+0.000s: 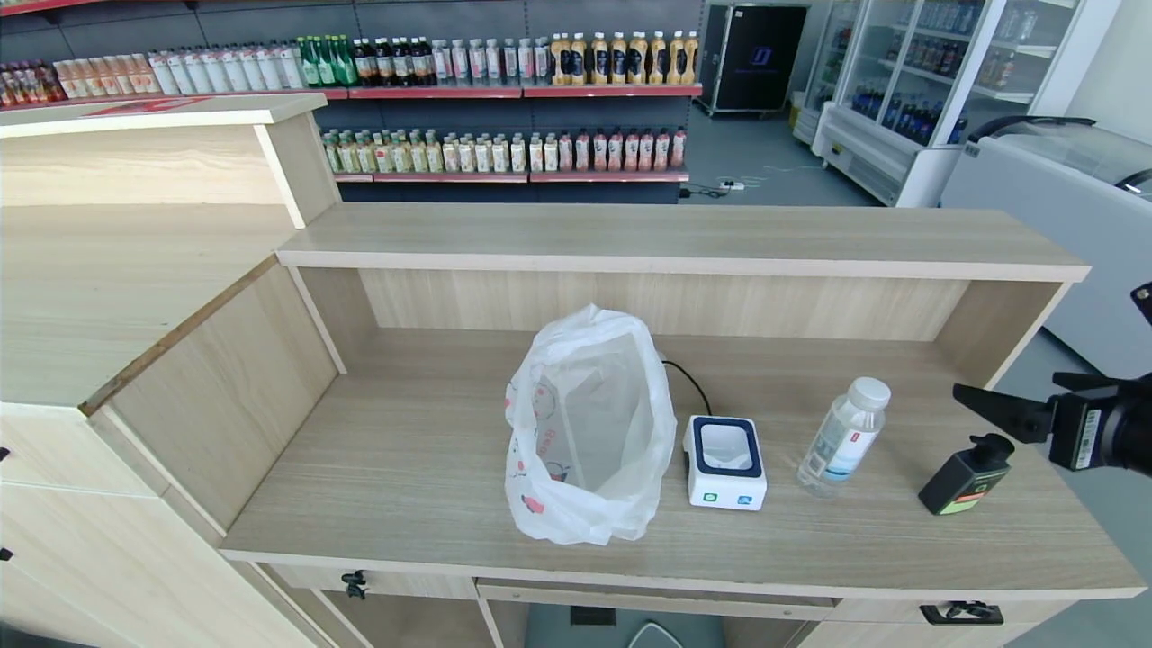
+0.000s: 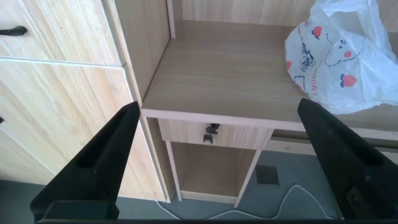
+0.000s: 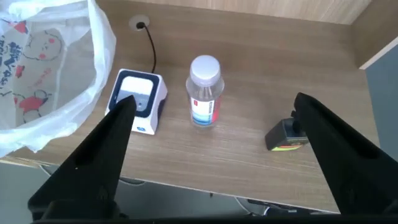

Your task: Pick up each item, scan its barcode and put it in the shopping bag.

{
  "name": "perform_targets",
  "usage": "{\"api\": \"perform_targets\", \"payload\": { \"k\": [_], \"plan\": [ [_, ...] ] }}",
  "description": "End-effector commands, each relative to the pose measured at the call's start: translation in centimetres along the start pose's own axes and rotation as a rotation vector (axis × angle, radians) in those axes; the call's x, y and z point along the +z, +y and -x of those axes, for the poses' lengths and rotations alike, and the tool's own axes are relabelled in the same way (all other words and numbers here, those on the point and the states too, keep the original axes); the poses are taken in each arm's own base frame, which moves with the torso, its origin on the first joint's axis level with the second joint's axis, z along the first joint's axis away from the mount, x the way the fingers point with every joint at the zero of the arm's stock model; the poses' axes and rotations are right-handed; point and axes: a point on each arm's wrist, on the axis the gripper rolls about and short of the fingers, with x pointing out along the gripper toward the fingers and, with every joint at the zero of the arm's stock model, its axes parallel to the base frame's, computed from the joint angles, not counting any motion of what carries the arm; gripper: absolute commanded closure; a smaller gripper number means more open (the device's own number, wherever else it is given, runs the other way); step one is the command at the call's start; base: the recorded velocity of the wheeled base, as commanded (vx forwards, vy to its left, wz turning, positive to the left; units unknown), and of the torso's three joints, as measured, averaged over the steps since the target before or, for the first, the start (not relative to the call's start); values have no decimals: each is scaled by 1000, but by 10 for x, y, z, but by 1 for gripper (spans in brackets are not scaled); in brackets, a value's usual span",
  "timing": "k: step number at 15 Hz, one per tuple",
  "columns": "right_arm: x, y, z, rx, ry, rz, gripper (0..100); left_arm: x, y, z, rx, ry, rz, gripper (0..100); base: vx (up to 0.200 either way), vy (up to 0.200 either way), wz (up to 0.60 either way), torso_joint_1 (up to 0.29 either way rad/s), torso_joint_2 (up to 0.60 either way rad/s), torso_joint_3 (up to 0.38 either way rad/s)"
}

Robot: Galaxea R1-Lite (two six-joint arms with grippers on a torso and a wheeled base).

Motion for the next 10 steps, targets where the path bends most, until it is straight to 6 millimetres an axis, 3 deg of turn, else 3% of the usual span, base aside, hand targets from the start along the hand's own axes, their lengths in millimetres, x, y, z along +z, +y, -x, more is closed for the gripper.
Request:
{"api": "perform_targets", "payload": {
  "k": [1, 10],
  "plan": [
    [-32, -21, -45, -40, 126, 26, 0, 0, 0, 0, 1, 0, 0, 0, 0, 0, 0, 0, 0, 0],
    [-75, -39, -74, -22, 282, 27, 0, 0, 0, 0, 1, 0, 0, 0, 0, 0, 0, 0, 0, 0]
  ]
}}
